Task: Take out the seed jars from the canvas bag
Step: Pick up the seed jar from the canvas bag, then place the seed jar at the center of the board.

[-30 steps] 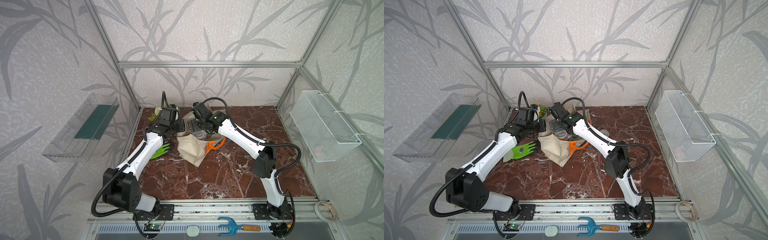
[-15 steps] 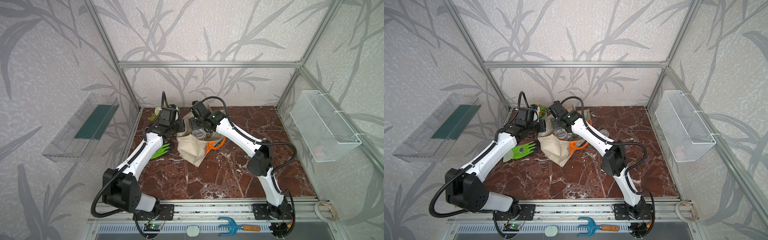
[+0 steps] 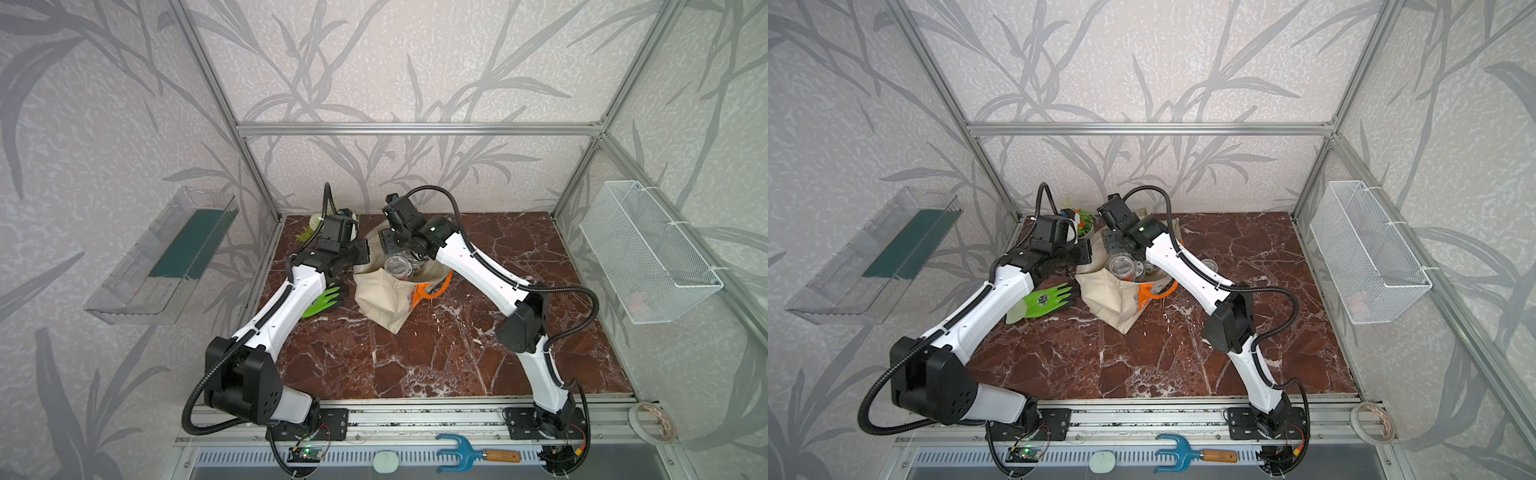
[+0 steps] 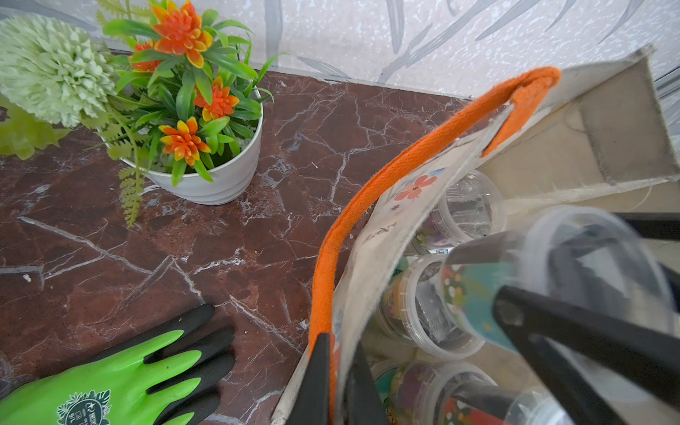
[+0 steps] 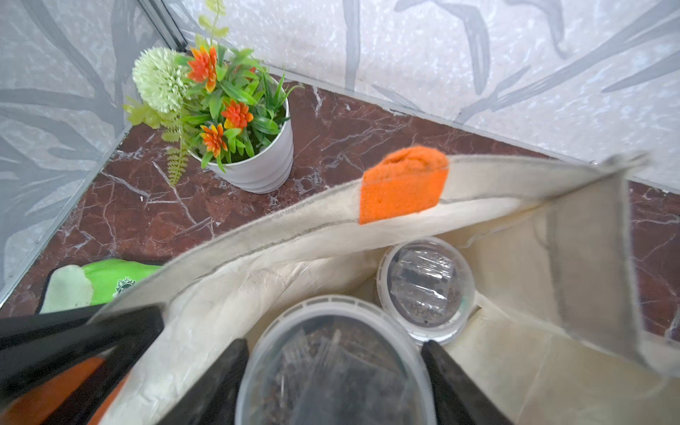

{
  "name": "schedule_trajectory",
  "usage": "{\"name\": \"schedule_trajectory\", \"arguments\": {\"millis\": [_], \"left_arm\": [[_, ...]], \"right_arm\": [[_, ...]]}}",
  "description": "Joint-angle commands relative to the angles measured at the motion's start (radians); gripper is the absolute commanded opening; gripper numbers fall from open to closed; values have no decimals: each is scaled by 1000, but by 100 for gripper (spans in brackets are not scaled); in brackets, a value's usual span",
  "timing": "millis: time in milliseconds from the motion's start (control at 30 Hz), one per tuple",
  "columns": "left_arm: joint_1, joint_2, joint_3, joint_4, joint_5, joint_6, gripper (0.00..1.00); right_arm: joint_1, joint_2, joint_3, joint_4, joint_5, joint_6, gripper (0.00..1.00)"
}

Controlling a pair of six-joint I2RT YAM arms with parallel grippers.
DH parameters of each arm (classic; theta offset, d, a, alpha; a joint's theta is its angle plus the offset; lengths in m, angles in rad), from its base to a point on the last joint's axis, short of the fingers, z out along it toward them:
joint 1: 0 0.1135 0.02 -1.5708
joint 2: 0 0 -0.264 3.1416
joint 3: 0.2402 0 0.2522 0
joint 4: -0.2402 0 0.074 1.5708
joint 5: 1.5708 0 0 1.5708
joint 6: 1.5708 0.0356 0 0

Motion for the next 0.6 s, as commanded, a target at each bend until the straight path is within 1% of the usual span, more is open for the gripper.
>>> {"name": "schedule_trajectory", "arguments": {"millis": [0, 100, 167, 233, 300, 433, 567], "left_arm": [[0, -39, -12, -18, -24, -4, 0], [-1, -40, -12, -18, -25, -4, 0], [-1, -40, -12, -18, -25, -4, 0], [0, -39, -12, -18, -21, -4, 0], [0, -36, -11, -17, -23, -4, 0], [0, -30, -8, -20, -23, -1, 0], [-1, -32, -9, -22, -25, 1, 0]], "right_arm": [[-14, -130, 28, 6, 28, -24, 65], [-26, -231, -45, 19, 48, -27, 65], [-45, -331, -164, 68, 49, -28, 64], [-72, -453, -317, 125, 48, -24, 64], [-105, -565, -442, 141, 62, -13, 64], [-204, -776, -710, 142, 46, 40, 65], [-313, -940, -944, 128, 38, 95, 65]]}}
